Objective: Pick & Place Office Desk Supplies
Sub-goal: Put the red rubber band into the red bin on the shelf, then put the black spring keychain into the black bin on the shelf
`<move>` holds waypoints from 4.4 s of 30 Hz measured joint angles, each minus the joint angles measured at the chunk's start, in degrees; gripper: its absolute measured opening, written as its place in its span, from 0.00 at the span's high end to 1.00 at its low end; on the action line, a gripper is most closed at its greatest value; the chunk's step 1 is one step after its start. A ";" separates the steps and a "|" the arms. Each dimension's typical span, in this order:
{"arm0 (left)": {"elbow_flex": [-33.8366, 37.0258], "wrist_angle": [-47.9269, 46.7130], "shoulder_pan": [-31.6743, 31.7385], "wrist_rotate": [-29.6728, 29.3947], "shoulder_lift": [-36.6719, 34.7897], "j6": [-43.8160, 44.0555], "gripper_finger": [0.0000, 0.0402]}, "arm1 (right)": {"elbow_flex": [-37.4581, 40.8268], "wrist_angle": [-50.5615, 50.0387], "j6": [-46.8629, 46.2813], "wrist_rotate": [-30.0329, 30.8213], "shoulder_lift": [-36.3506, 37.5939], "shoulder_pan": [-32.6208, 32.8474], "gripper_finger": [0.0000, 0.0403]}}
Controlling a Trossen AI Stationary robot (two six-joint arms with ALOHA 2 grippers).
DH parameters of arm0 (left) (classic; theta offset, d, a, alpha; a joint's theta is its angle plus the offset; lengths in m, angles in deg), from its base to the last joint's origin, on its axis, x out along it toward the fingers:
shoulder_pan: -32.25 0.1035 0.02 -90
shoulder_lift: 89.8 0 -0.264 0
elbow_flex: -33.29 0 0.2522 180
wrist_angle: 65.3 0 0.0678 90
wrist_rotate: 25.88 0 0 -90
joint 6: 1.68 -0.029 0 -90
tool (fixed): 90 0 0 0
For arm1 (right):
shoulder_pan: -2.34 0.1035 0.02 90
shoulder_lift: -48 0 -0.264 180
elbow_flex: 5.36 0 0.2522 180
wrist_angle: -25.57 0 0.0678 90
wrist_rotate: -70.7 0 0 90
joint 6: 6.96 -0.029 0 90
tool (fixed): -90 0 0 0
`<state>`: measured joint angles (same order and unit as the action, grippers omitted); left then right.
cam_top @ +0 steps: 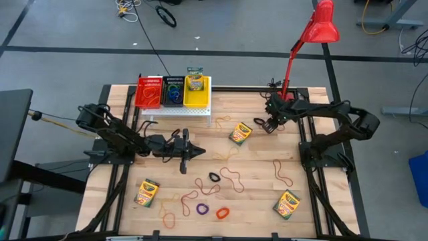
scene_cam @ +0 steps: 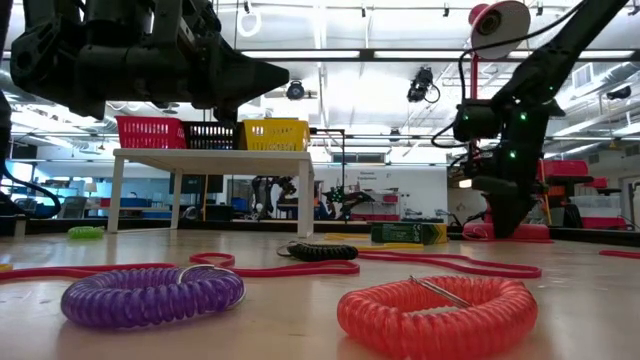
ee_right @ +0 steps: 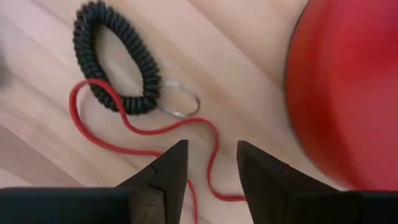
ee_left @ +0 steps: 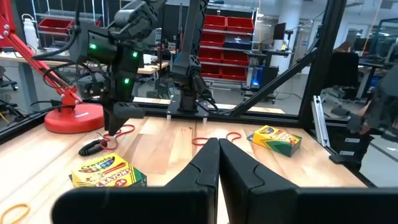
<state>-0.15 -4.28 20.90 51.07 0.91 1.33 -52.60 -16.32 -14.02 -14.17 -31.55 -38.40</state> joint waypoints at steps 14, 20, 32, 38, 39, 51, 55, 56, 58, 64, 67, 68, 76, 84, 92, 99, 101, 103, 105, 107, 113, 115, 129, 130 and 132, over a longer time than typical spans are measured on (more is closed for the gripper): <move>-0.04 -7.93 1.70 6.62 -0.07 10.42 0.98 | 3.03 0.58 -1.18 -0.82 4.30 4.16 0.98; -0.02 -9.14 -0.03 3.95 -0.07 9.30 0.96 | 2.95 -0.15 -8.84 0.72 12.93 15.94 0.99; -7.85 -12.39 -0.39 -4.19 4.89 6.48 0.73 | 2.95 19.59 -23.15 22.85 14.27 51.80 0.99; -17.25 -12.63 -0.26 -4.01 14.17 3.00 0.63 | 2.91 32.51 -20.78 28.65 10.22 61.68 0.99; -18.64 -12.85 -0.26 -4.00 15.52 2.98 0.62 | 2.91 34.15 -20.47 29.23 9.53 62.69 0.99; -33.17 -18.61 -0.28 -2.03 23.39 3.62 0.51 | 2.86 48.73 -16.30 30.69 2.52 68.05 0.99; -35.74 -24.49 -0.37 -1.84 23.39 3.84 0.57 | 2.87 49.31 -16.13 33.36 2.25 69.04 0.99; -36.00 -25.32 -0.39 -1.84 23.39 3.84 0.61 | 2.89 49.29 -15.95 33.96 2.23 69.43 0.99; -36.01 -25.78 -0.40 -2.00 23.39 3.82 0.70 | 2.89 50.41 -15.55 34.09 2.23 69.88 0.99; -35.55 -27.79 -1.09 -4.50 21.45 3.39 0.97 | 2.89 51.50 -14.05 37.78 2.23 71.97 0.98; -35.56 -33.38 -2.00 -8.14 17.59 0.81 0.98 | 2.89 51.48 -12.99 41.33 2.27 73.49 0.92; -35.56 -35.92 -2.36 -9.50 15.90 0.22 0.98 | 2.89 51.48 -12.52 42.54 2.32 74.06 0.90; -35.56 -60.22 -6.59 -22.72 -0.30 -1.51 0.99 | 2.89 47.80 -11.11 46.08 2.38 75.92 0.72; -35.56 -88.13 -9.70 -42.04 -21.74 5.35 0.99 | 2.89 40.61 -13.02 46.28 2.38 75.51 0.75; -35.66 -102.88 -3.67 -50.03 -41.63 4.78 0.99 | 2.89 39.81 -12.61 46.24 2.38 75.29 0.91; -35.67 -107.61 13.33 -44.98 -50.36 -0.26 0.99 | 2.89 39.81 -13.04 46.08 2.38 74.14 0.99; -35.67 -108.60 19.10 -40.44 -51.15 -0.84 0.99 | 2.89 39.83 -13.10 46.07 2.38 74.13 0.99; -35.69 -110.10 24.91 -35.57 -51.31 -1.24 0.99 | 2.89 39.92 -13.28 46.07 2.38 74.13 0.97; -35.69 -111.66 30.61 -30.70 -50.60 -1.71 0.99 | 2.89 40.12 -13.28 46.07 2.38 74.13 0.97; -35.69 -112.13 36.03 -26.37 -49.31 -2.87 0.99 | 2.89 40.23 -13.30 46.07 2.38 74.13 0.97; -35.67 -112.92 51.21 -15.08 -45.34 -5.01 0.99 | 2.89 40.27 -13.28 46.07 2.38 74.13 0.98; -35.67 -113.65 55.67 -11.83 -44.29 -5.16 0.99 | 2.89 40.31 -13.46 46.07 2.38 74.13 0.98; -37.10 -123.13 62.52 3.81 -41.07 -2.08 0.69 | 2.89 40.31 -13.65 45.54 2.38 74.13 0.97; -38.33 -125.59 62.32 3.82 -40.94 -1.88 0.67 | 2.89 40.31 -13.65 45.48 2.38 74.13 0.97; -41.78 -130.85 62.31 3.84 -40.45 -1.41 0.63 | 2.89 40.31 -13.65 45.45 2.38 74.13 0.97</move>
<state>-41.93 -135.13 83.21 54.91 -39.54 -0.08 -49.71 24.00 -27.67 31.29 -29.16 35.73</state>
